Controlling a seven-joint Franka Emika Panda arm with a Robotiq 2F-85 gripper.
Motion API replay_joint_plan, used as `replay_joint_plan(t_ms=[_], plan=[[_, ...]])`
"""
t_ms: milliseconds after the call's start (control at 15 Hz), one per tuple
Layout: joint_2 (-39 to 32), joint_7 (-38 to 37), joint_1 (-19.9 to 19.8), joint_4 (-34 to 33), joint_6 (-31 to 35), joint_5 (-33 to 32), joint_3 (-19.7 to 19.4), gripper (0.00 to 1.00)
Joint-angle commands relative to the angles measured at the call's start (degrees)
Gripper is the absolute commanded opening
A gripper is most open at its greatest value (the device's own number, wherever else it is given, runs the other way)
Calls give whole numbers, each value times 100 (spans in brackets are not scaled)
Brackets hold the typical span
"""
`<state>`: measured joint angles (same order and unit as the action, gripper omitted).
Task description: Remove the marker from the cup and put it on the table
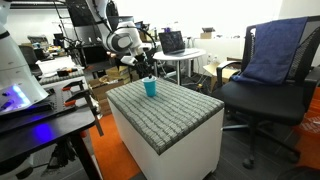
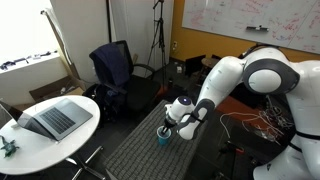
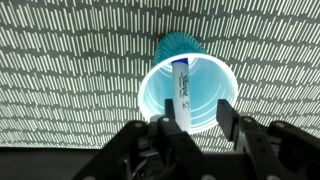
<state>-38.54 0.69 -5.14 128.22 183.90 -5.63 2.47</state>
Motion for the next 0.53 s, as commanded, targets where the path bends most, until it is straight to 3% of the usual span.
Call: replay_joint_plan(t_ms=[0,467], plan=[[-129,248,-187,-166,-15,13,151,50],[-343,251,-252,-405,-83,22,152,46]])
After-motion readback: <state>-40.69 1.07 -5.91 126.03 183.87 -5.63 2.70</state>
